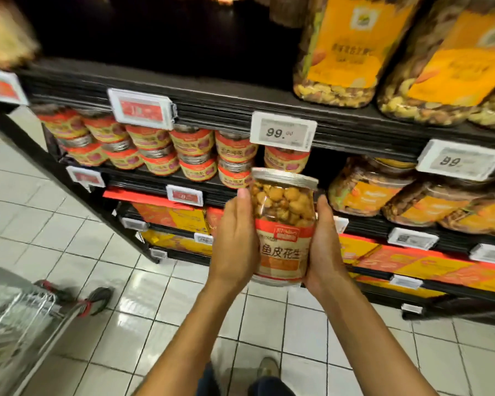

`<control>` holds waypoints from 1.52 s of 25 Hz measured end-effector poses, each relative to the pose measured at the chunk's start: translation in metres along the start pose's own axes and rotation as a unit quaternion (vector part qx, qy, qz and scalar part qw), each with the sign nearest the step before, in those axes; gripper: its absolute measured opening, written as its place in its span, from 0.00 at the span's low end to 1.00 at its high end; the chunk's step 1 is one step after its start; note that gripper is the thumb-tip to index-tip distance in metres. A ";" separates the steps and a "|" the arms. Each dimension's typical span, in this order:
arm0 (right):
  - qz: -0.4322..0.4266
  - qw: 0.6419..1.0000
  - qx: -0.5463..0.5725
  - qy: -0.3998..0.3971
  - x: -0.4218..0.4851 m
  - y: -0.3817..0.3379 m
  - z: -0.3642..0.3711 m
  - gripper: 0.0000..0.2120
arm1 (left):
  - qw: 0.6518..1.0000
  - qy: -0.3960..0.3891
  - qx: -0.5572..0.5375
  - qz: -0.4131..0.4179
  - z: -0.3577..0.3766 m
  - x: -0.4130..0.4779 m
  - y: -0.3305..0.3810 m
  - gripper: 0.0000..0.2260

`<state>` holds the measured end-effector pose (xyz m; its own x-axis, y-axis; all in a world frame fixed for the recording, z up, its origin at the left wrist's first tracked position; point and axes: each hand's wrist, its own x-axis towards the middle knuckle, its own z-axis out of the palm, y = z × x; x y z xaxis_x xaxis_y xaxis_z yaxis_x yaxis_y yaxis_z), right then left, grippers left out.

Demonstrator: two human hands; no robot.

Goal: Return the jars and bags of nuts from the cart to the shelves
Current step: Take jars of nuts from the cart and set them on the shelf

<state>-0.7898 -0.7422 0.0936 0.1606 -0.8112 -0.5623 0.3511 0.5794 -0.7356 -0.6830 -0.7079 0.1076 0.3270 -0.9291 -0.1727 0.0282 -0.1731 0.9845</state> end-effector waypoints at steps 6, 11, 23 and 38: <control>-0.086 0.991 -0.081 -0.058 -0.028 -0.006 0.120 0.28 | 0.993 0.051 -0.103 0.015 -0.112 0.009 0.057 0.23; -0.197 0.973 -0.119 -0.004 -0.028 -0.006 0.239 0.28 | 0.987 0.089 -0.111 0.077 -0.208 0.063 0.093 0.31; -0.358 0.922 -0.110 0.094 0.084 -0.047 0.369 0.25 | 0.982 0.041 -0.118 0.144 -0.287 0.173 0.128 0.24; -0.293 0.935 -0.198 0.022 0.103 -0.043 0.360 0.24 | 0.989 0.042 -0.086 0.114 -0.312 0.162 0.103 0.19</control>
<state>-0.4565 -0.8790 0.2032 0.0062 -0.9996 -0.0274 -0.0029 0.0273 -0.9996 -0.3329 -0.7739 0.1903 0.4209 -0.9057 0.0498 0.1020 0.1018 0.9896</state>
